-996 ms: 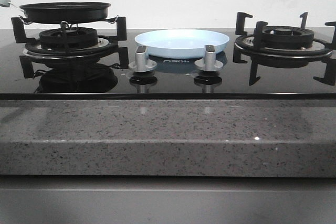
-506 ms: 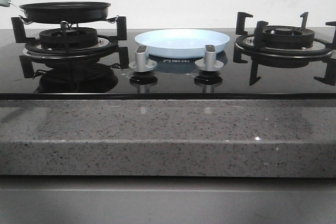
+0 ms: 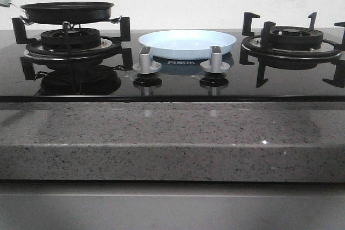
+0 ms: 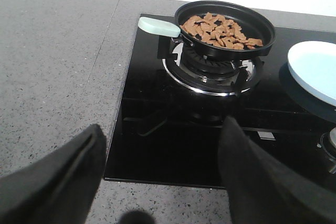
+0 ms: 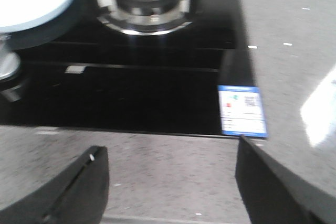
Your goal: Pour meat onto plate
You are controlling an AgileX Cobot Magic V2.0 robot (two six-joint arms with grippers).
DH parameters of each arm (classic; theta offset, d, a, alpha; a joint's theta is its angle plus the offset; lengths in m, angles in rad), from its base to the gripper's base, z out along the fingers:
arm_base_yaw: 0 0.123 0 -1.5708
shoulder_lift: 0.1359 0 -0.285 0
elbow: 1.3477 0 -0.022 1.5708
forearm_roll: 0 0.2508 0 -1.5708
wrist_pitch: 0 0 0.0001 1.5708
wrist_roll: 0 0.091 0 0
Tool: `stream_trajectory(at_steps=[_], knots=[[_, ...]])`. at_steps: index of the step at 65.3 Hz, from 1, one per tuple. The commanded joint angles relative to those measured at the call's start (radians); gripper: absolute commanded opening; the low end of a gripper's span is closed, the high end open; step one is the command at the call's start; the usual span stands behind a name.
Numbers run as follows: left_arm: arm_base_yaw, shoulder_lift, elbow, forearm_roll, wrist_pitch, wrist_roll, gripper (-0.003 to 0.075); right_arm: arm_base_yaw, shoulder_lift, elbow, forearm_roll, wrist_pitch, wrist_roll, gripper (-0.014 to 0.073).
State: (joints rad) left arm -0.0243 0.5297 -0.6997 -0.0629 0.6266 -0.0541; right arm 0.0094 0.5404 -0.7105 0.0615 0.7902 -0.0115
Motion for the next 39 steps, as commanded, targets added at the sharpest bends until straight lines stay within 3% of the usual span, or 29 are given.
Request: stream_trajectory(at_steps=[1,17,39], knots=[[-0.006,0.011,-0.031,0.001,-0.076,0.000,0.0471,0.041,0.020,-0.037,0.022,-0.051,-0.033,0.0538],[-0.006,0.011,-0.031,0.001,-0.076,0.000,0.0471,0.142,0.126,-0.116,0.040,0.003,-0.036,0.0538],[-0.006,0.011,-0.031,0.001,-0.076,0.000,0.0471,0.243,0.420,-0.313,0.100,0.016,-0.059,0.0538]])
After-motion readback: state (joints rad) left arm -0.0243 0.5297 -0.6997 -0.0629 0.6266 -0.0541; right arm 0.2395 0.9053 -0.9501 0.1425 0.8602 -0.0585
